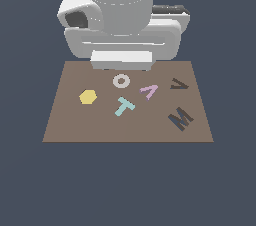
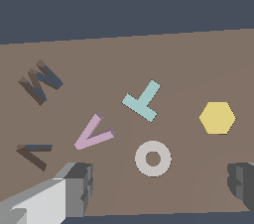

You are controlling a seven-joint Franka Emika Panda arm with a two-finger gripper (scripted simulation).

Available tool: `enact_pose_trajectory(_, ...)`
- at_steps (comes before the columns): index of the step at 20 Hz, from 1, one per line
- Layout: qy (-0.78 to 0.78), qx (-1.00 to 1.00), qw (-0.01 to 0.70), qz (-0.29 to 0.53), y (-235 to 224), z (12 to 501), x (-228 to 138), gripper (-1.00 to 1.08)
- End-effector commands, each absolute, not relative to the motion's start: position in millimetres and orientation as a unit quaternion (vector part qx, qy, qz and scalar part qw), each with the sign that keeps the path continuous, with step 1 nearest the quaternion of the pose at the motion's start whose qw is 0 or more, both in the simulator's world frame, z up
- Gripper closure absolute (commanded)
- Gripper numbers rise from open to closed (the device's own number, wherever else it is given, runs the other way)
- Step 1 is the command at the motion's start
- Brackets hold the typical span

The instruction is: Insert a designated object into the corresponding slot on a board.

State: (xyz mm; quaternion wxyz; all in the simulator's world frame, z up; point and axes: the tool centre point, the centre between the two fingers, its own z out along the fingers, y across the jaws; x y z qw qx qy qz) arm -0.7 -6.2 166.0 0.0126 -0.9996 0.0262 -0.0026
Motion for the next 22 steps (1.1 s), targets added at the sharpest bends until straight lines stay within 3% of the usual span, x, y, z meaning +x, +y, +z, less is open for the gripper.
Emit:
enact_pose_trajectory(1,0.026,-1.0,0.013,-0.003,-6.2,166.0,-0.7,-0.92)
enact_pose_trajectory(22,0.156,-0.988,0.009,-0.002,15.1,133.0,-11.8,-0.92)
